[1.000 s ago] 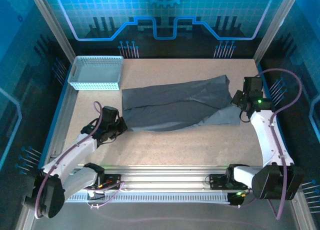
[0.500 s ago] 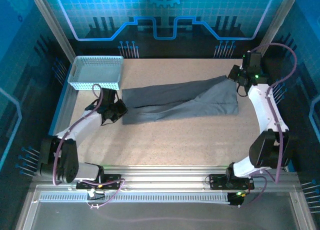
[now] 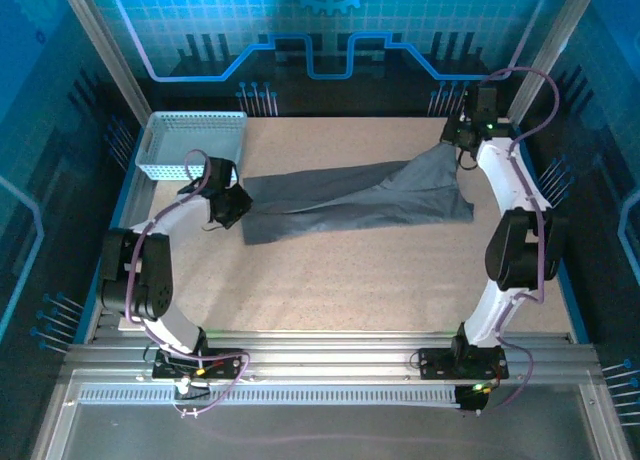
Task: Fold the inside-out t-shirt
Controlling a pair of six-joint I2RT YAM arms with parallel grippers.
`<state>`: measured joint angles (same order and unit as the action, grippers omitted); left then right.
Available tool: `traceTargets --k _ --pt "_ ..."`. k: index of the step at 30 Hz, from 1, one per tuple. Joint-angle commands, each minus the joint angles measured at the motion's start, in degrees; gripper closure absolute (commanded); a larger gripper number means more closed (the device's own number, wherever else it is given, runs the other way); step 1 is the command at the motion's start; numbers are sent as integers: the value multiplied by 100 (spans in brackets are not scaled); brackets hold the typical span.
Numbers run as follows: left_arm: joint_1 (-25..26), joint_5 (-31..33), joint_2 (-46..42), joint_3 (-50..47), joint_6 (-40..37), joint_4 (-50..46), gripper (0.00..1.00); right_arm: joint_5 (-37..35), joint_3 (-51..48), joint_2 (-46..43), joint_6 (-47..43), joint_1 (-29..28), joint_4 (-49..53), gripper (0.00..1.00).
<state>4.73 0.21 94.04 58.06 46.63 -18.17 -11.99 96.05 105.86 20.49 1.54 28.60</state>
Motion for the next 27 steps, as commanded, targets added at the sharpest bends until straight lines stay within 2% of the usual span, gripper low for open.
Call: traceTargets --k 1,2,5,7,10,13,15,20,22,27 --pt "-83 257 293 280 -59 -293 77 -170 259 310 -93 -75 -31 96" --pt "-78 271 361 370 -111 -350 69 -214 297 404 -97 -91 -8 87" --pt "-78 356 377 548 -273 -514 51 -401 484 639 -92 -103 189 68" --pt "-82 391 228 595 -393 -591 43 -552 557 655 -81 -106 319 58" --pt "-22 516 -131 556 -554 -708 39 -543 349 427 -135 -135 267 48" --pt "142 625 -451 435 -720 -678 37 -413 -53 94 -128 -206 214 45" --pt "311 549 -557 325 -818 -451 37 -63 -411 -106 -54 -280 85 45" --pt "880 214 -57 562 -947 -127 38 643 -1078 -93 361 -508 -232 44" --pt "908 2 304 688 -884 -6 38 864 -1151 134 560 -547 -336 44" --pt "740 15 881 771 -847 226 38 1168 -1160 730 873 -581 -342 44"
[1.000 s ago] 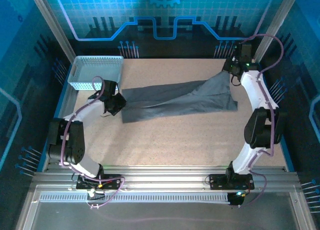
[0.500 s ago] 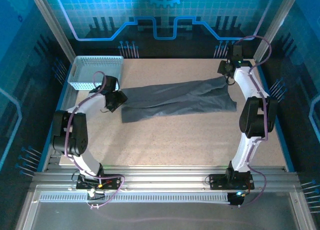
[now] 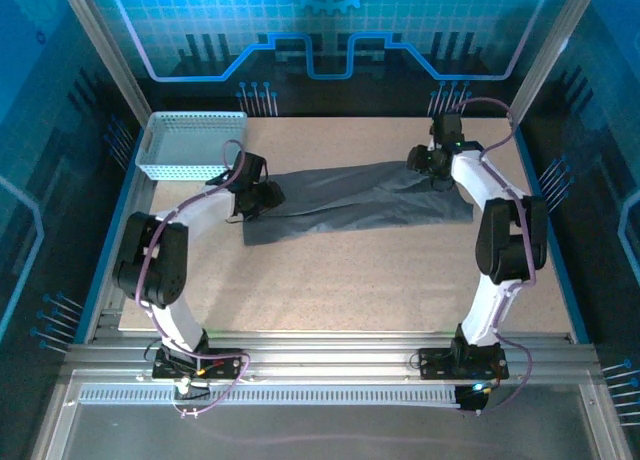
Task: Fold the inside-out t-shirt
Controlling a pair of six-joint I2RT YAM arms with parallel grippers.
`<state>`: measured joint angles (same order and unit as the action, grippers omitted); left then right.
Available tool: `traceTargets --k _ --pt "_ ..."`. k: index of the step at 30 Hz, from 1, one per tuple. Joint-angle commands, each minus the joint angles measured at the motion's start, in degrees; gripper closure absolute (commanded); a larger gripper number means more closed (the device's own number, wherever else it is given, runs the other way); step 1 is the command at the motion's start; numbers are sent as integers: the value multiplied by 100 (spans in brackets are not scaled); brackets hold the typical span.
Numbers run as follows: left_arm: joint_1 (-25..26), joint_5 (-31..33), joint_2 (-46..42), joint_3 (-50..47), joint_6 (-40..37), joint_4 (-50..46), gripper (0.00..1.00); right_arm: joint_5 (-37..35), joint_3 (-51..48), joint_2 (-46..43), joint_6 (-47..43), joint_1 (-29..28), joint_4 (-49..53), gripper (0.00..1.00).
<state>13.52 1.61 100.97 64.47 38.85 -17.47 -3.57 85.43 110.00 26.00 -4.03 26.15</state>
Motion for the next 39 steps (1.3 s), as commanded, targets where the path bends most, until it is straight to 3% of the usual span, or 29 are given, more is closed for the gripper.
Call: traceTargets --k 1,10,15,22,28,39 --pt "-200 -125 278 136 -94 198 38 297 -119 428 408 -10 -63 44" --pt "-442 15 555 275 -451 -11 31 -65 -105 969 867 495 320 43" --pt "-315 91 192 422 -629 -325 26 32 -192 585 726 692 426 41" --pt "269 140 -264 654 -663 -506 23 -430 -130 -223 190 728 765 21" --pt "374 -55 464 1068 -571 -438 23 -1023 856 532 -182 802 1666 6" --pt "158 -92 1099 1385 -966 -461 25 -1067 2018 1730 -494 998 2482 2"
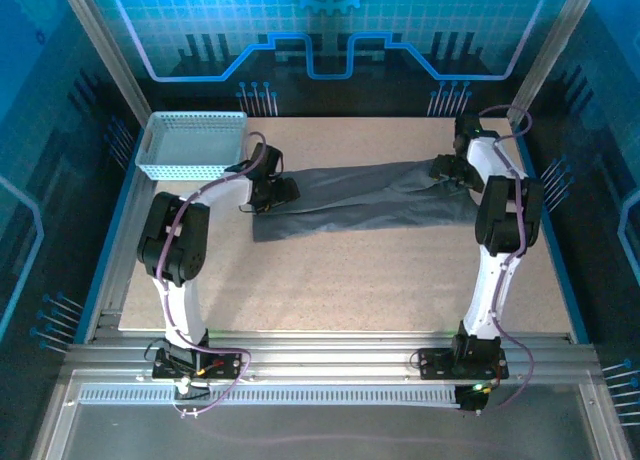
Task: Fold the inside-out t-shirt
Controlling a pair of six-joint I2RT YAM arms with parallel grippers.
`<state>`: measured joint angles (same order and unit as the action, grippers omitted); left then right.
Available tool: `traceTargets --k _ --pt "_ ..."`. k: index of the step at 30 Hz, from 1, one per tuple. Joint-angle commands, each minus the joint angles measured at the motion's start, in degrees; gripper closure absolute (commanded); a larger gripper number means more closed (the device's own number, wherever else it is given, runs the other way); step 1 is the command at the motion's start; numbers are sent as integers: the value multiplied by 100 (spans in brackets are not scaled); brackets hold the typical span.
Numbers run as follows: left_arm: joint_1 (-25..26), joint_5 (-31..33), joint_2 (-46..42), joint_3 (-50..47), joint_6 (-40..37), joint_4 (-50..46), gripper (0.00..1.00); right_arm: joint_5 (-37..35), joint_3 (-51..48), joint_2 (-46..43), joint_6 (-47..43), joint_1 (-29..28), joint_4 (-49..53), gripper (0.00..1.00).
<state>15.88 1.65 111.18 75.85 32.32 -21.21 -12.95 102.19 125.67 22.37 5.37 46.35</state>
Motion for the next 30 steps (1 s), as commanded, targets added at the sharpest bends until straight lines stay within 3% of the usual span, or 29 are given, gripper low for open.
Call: traceTargets --k 1,9,18,25,30 --pt "-112 -153 155 324 -396 -88 26 -129 449 251 -113 85 537 2" --pt "-147 -115 479 903 -815 -466 31 -306 998 624 -63 96 1000 0" --pt "48 1198 -1461 -424 -41 -945 26 -129 324 -4 -36 27 516 0" --pt "-155 491 -1317 -927 131 -553 36 -96 153 -238 -6 -25 407 0" --pt "-313 254 -937 -906 54 -266 36 -24 126 -362 -14 -21 401 0"
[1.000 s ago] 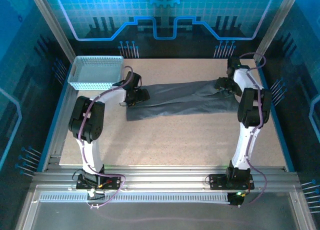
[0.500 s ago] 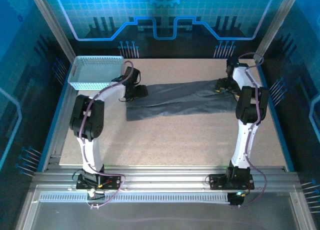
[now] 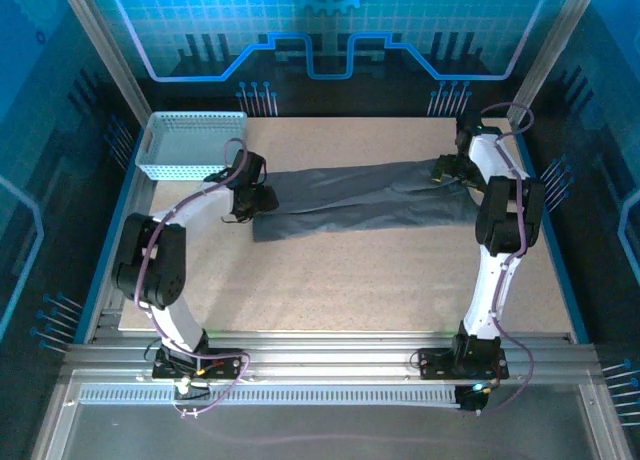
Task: Fold the inside-out t-shirt
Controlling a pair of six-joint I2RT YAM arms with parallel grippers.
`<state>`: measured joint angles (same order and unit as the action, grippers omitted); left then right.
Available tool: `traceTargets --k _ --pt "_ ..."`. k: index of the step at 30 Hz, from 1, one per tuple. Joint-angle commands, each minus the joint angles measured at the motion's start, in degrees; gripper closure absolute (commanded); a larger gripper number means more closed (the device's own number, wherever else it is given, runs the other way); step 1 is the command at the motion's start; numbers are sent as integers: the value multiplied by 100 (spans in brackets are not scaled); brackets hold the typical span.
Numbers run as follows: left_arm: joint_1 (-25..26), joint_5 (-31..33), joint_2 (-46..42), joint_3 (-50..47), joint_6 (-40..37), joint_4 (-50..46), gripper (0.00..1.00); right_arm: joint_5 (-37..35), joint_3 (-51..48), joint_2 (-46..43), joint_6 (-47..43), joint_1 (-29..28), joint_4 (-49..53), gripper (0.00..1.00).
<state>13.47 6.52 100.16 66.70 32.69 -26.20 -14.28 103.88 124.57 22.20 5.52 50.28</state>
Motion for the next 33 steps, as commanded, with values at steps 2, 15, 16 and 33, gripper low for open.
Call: traceTargets --k 2,15,16,33 --pt "-105 -208 337 110 -52 243 37 141 -49 -287 12 -43 -1 0" --pt "-162 3 852 960 -252 80 70 132 -117 -392 -10 -42 5 0" --pt "-169 53 860 1045 -263 24 72 132 -113 -390 -7 -42 8 0" --pt "-281 325 422 986 -266 -248 69 391 -903 -1399 -283 -383 -594 0"
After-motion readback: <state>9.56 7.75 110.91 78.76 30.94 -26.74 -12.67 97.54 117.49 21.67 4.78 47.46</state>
